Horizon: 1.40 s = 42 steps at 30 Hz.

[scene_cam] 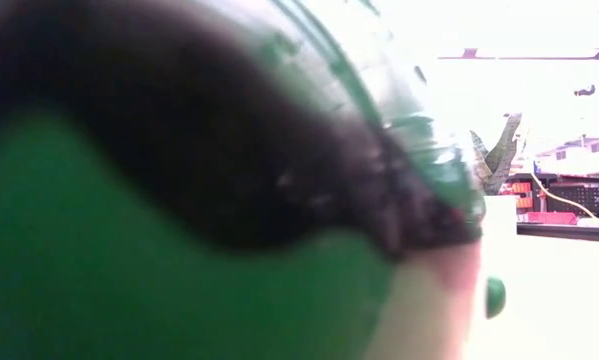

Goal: Pick and placing Produce into tupperware
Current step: Put the green watermelon into the transparent bin

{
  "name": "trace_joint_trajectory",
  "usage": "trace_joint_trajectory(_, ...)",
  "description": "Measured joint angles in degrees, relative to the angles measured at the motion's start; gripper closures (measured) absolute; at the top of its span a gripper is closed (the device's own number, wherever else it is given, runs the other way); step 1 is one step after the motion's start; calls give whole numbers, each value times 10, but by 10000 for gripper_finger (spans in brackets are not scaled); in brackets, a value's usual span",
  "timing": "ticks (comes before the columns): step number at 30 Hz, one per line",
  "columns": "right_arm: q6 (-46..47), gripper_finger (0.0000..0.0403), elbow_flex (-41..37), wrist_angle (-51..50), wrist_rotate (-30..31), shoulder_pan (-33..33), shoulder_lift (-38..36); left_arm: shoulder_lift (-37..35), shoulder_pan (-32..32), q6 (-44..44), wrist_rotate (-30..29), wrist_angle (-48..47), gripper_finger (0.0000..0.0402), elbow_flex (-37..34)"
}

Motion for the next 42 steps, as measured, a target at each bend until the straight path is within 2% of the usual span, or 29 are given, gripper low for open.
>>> trace_joint_trajectory(8,33,398,23,-1,0,11,77,-17,-45,24,-11,-6,60,0)
trace_joint_trajectory(14,68,376,23,1,-4,10,97,-17,-63,100,-12,-5,60,0)
trace_joint_trajectory(16,63,367,23,1,-3,9,98,-17,-63,101,-12,-2,60,0)
trace_joint_trajectory(20,54,339,23,3,-5,12,95,-17,-62,104,-13,5,60,0)
trace_joint_trajectory(32,49,216,23,7,-4,22,91,-17,-57,101,-13,28,60,0)
trace_joint_trajectory(36,49,200,19,26,17,22,91,-17,-56,101,-13,60,60,0)
trace_joint_trajectory(42,49,196,5,109,48,20,97,-17,-55,100,-12,120,60,0)
